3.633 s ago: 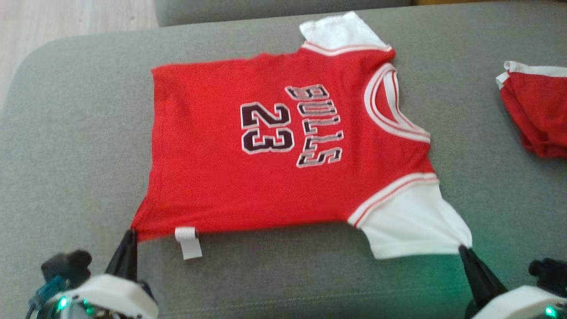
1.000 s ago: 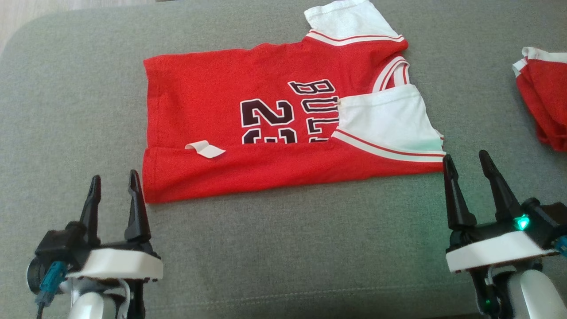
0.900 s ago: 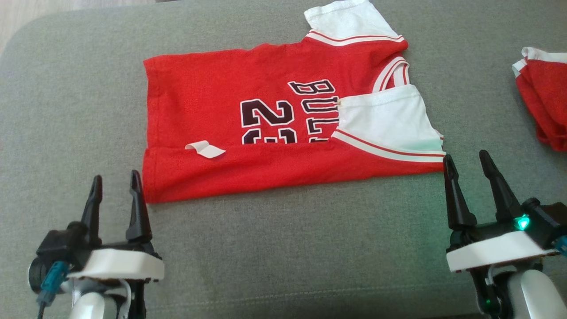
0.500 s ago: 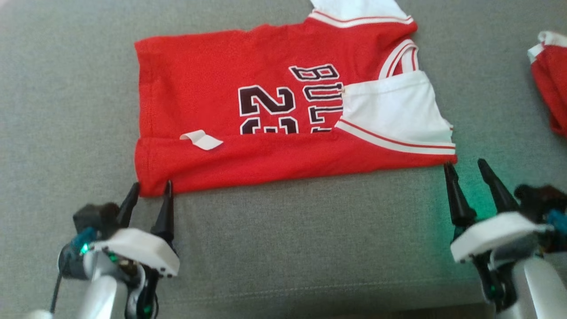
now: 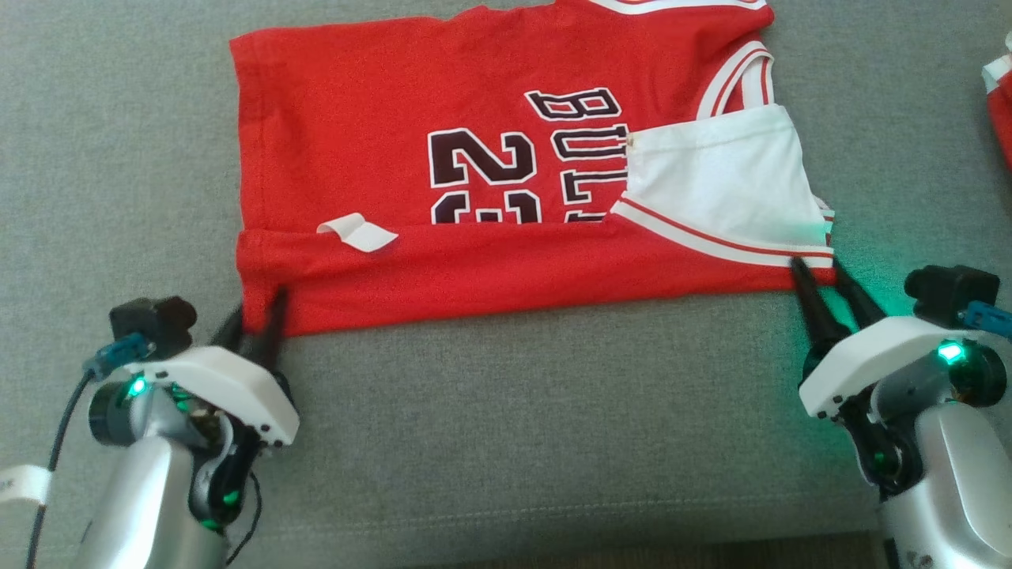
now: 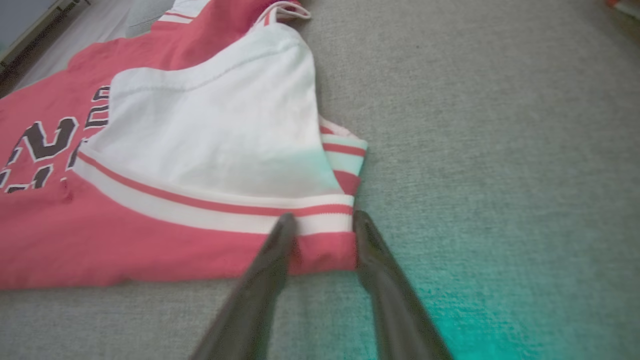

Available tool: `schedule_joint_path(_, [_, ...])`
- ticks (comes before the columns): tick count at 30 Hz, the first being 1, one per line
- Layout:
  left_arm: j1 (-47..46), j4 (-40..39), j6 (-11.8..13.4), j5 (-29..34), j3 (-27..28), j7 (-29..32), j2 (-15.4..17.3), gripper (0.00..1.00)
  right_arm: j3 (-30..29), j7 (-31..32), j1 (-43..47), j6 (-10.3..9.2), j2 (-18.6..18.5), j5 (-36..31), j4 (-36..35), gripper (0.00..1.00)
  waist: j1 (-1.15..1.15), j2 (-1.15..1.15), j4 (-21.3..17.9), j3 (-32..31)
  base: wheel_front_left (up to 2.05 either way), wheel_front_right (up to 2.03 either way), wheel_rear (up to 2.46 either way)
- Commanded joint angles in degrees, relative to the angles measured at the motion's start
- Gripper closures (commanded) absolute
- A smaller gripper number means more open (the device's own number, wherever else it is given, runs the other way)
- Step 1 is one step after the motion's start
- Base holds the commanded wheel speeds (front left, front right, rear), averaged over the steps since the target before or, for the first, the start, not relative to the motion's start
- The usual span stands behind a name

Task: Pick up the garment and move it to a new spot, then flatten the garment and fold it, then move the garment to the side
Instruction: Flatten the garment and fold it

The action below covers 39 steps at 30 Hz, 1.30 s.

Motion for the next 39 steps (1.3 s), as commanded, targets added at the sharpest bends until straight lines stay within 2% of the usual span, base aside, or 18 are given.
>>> schedule_joint_path(1, [0.4,0.4,-0.3,0.0,0.9,1.4,1.3,1.00,1.3,0.4,-0.8,0.22,-0.8,0.4,-0.9,1.00,0.00,0.00,0.0,0.0,0.00,0.00,0.00])
schedule_joint_path(8, [2.6,-6.5,0.5,1.4,0.4,2.3,3.5,1.00,0.9,-0.2,2.1,0.22,-1.0,2.4,-4.1,1.00,0.00,0.00,0.3,-1.2,0.00,0.00,0.00])
schedule_joint_path(15, [10.1,-13.8,3.0,-0.1,2.5,6.4,5.5,1.00,-1.5,2.0,12.8,0.22,1.5,1.9,-11.7,1.00,0.00,0.00,0.3,-5.2,0.00,0.00,0.00])
schedule_joint_path(23, [16.2,-15.6,4.6,-1.7,3.0,9.0,5.5,1.00,-2.8,5.5,22.8,0.22,4.4,1.7,-17.8,1.00,0.00,0.00,0.3,-8.5,0.00,0.00,0.00])
schedule_joint_path(24, [16.5,-15.6,4.8,-1.8,3.0,9.1,5.4,0.91,-2.4,5.8,23.3,0.22,4.5,1.9,-18.4,0.82,0.00,0.00,0.2,-8.7,0.00,0.00,0.00])
schedule_joint_path(25, [16.7,-15.3,5.1,-1.9,3.1,9.2,5.2,0.00,-2.2,5.9,23.7,0.22,4.6,1.9,-18.8,0.15,0.00,0.00,0.2,-8.9,0.00,0.00,0.00])
schedule_joint_path(26, [16.9,-15.1,5.2,-1.8,2.9,9.3,5.1,0.00,-2.0,5.9,23.8,0.22,4.6,1.7,-19.3,0.00,0.00,0.00,0.1,-9.3,0.00,0.00,0.00])
schedule_joint_path(29, [17.3,-16.0,6.5,-0.7,3.1,7.4,4.8,0.00,-2.3,3.2,23.0,0.22,4.0,-0.1,-21.7,0.00,0.00,0.00,0.0,-10.3,0.00,0.00,0.00])
schedule_joint_path(34, [16.5,-21.2,10.5,2.6,4.6,-0.7,3.0,0.00,-2.5,-2.7,19.4,0.22,3.5,-2.9,-25.3,0.00,0.00,0.00,-0.1,-11.8,0.00,0.00,0.00])
schedule_joint_path(39, [13.8,-25.6,12.5,5.5,4.2,-6.1,1.9,0.00,-0.9,-4.4,14.4,0.22,2.5,-4.8,-27.6,0.00,0.00,0.00,-0.2,-13.0,0.00,0.00,0.00])
